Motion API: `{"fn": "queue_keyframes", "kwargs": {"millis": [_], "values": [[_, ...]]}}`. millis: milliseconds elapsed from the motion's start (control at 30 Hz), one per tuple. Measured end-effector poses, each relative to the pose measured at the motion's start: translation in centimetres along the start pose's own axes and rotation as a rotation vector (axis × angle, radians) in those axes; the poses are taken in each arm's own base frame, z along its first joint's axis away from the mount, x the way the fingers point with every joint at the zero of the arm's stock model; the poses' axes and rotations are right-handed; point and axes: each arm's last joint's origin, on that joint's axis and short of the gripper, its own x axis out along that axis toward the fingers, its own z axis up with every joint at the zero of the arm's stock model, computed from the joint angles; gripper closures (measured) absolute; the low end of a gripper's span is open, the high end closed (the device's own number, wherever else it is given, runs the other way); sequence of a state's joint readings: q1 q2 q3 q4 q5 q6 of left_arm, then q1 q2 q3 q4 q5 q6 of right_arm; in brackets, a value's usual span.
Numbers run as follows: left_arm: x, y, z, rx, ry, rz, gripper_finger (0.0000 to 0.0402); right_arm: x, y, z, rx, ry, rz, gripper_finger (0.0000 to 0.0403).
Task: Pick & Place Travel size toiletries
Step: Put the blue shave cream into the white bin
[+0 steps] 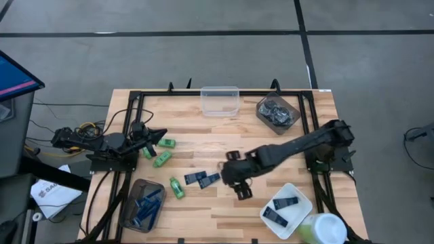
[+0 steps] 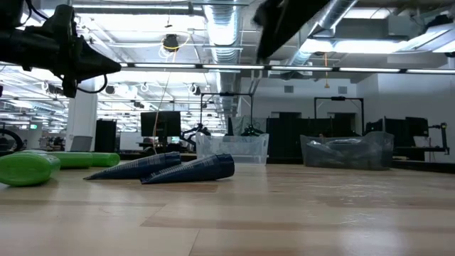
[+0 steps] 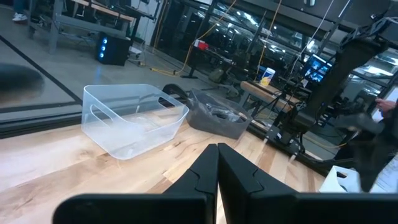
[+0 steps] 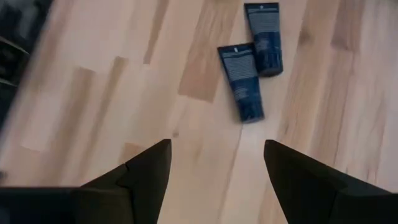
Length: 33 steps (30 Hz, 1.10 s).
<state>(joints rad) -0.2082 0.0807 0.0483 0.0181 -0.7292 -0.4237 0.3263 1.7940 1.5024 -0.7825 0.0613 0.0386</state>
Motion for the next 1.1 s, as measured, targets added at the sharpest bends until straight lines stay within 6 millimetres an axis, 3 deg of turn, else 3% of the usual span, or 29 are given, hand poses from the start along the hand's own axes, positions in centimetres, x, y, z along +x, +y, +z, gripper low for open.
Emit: {"fn": "queue_keyframes", "kwargs": {"millis": [233,500,633,733,900,1000,1100], "values": [[0.0,0.0,0.1,-0.005,-0.005,-0.002,0.0401,5.0,-2.0,0.8,-0.16,-0.032,0.053,0.0153],[0.0,-0.1,0.0,-0.004,-0.004,-0.002,0.0401,8.8,-5.1,0.6,-0.088,-0.044,0.112,0.0154],[0.0,-0.1,0.1,-0.005,-0.005,-0.003,0.0401,9.3,-5.7,0.4,-0.028,-0.091,0.198,0.0154],[0.0,-0.1,0.1,-0.007,-0.007,-0.003,0.0401,8.2,-5.8,-0.7,0.025,-0.119,0.211,0.0154],[0.0,-0.1,0.1,-0.01,-0.01,-0.005,0.0401,2.4,-6.0,-2.2,0.046,-0.282,0.16,0.0154],[0.0,-0.1,0.2,-0.015,-0.016,-0.007,0.0401,0.6,-6.4,-4.9,0.093,-0.366,0.119,0.0154],[0.0,-0.1,0.2,-0.015,-0.015,-0.007,0.0401,0.3,-6.5,-7.5,0.106,-0.472,0.08,0.0154]]}}
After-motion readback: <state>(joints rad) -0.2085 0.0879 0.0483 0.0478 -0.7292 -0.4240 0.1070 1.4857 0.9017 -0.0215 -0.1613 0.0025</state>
